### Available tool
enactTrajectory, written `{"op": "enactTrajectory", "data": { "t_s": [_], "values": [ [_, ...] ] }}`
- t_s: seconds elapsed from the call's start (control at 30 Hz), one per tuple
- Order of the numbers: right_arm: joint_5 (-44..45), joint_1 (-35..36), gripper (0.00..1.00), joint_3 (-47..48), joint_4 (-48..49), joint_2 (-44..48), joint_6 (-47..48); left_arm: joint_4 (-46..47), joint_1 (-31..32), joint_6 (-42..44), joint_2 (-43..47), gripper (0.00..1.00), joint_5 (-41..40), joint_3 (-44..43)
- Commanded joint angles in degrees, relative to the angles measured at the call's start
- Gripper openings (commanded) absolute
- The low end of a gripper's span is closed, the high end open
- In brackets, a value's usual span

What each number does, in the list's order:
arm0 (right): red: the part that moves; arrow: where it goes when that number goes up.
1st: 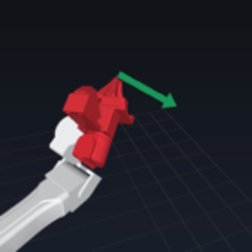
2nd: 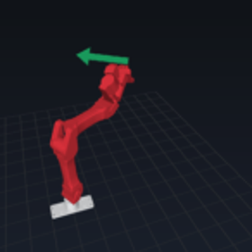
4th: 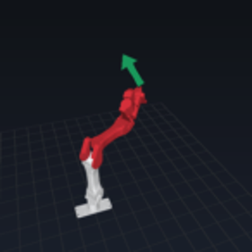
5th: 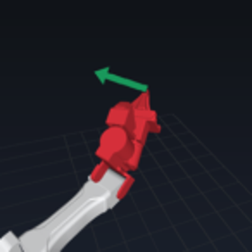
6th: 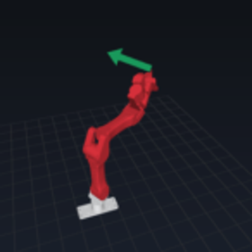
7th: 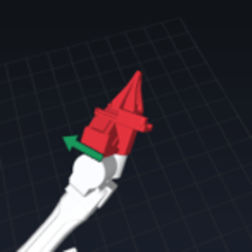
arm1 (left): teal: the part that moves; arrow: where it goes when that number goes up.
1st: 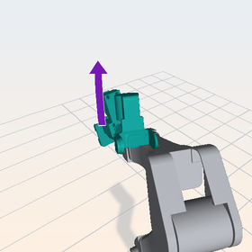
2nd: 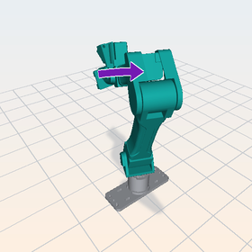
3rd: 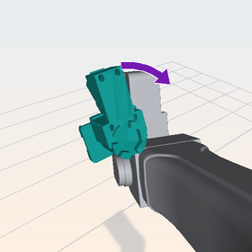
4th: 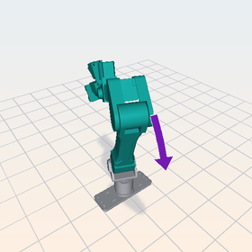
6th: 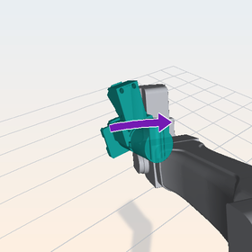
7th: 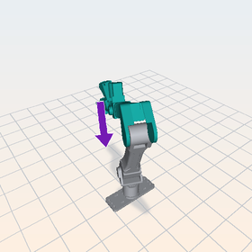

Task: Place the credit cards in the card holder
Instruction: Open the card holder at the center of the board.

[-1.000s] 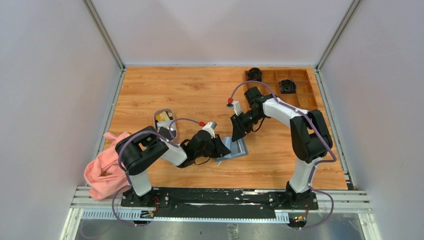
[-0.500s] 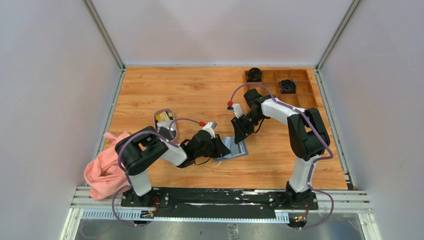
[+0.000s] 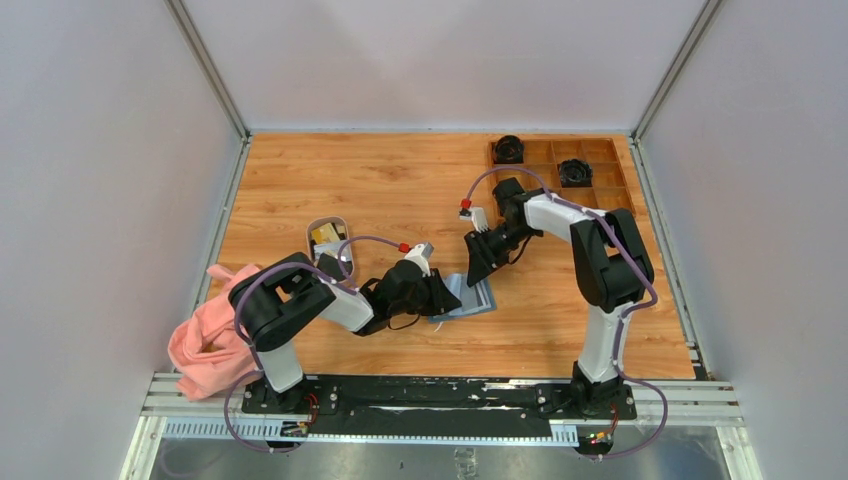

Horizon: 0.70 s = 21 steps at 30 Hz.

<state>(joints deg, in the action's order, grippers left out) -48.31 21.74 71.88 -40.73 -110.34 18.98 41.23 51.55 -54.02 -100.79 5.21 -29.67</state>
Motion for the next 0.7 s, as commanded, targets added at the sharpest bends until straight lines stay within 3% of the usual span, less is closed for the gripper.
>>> {"op": "enactTrajectory", "data": {
  "t_s": [0.0,0.67],
  "values": [
    [-3.2,0.2,0.43,-1.2,-1.9,-4.7,-1.1,-14.3,0.0,3.7,-3.0,0.24,-3.2,2.6],
    [-11.6,0.1,0.43,-0.9,-1.9,-6.3,-2.3,-14.2,0.0,4.0,-1.5,0.37,-2.5,2.3]
  ]
}}
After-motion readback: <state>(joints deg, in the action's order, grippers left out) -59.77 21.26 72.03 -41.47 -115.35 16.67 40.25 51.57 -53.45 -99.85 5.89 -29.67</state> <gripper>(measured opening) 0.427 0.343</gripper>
